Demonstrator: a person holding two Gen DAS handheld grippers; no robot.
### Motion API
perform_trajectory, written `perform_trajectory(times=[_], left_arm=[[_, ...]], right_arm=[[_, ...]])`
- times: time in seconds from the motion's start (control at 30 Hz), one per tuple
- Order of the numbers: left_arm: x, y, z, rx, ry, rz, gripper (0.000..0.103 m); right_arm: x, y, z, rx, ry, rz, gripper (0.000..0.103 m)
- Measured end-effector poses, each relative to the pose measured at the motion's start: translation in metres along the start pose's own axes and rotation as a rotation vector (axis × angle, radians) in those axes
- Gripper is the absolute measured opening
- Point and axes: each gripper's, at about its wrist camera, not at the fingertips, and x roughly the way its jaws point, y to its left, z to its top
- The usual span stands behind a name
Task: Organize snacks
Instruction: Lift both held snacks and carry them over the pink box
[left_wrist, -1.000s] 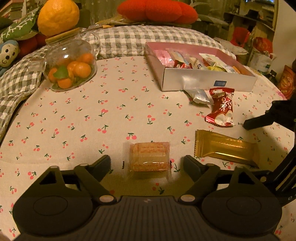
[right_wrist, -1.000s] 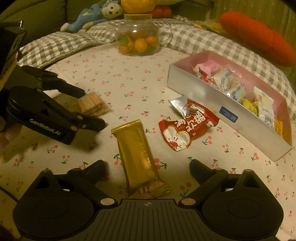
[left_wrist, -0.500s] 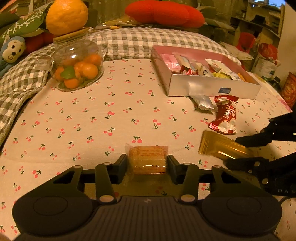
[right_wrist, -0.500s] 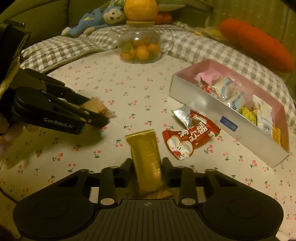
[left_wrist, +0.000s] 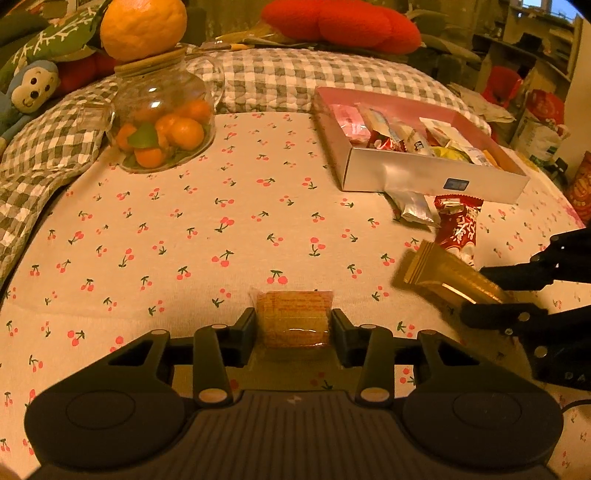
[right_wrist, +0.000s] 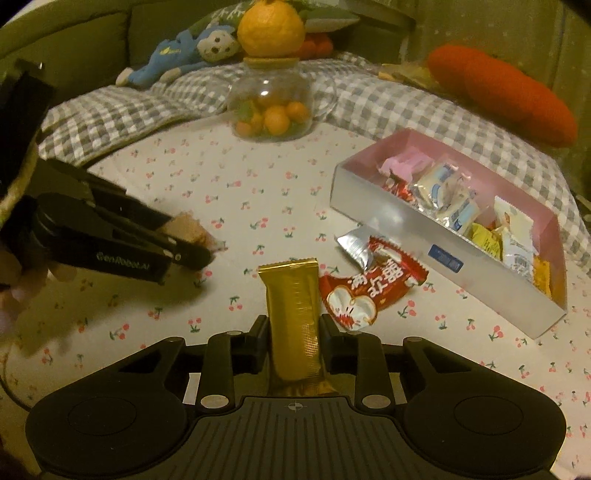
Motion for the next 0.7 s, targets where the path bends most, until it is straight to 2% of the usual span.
perform_trajectory(times=[0.2,0.7], left_arm=[[-0.002,0.0,0.005,-0.024,0.002,-0.009,0.038],[-0.014,-0.013,0.033,-0.041,-0.065,-0.037,0.038]], right_arm=[[-0.011,-0.005,0.007,0.03,-0.032,-0.002,0.027],[-0.028,-0.031,0.023,0.125,-0.099,-0.019,0.027]])
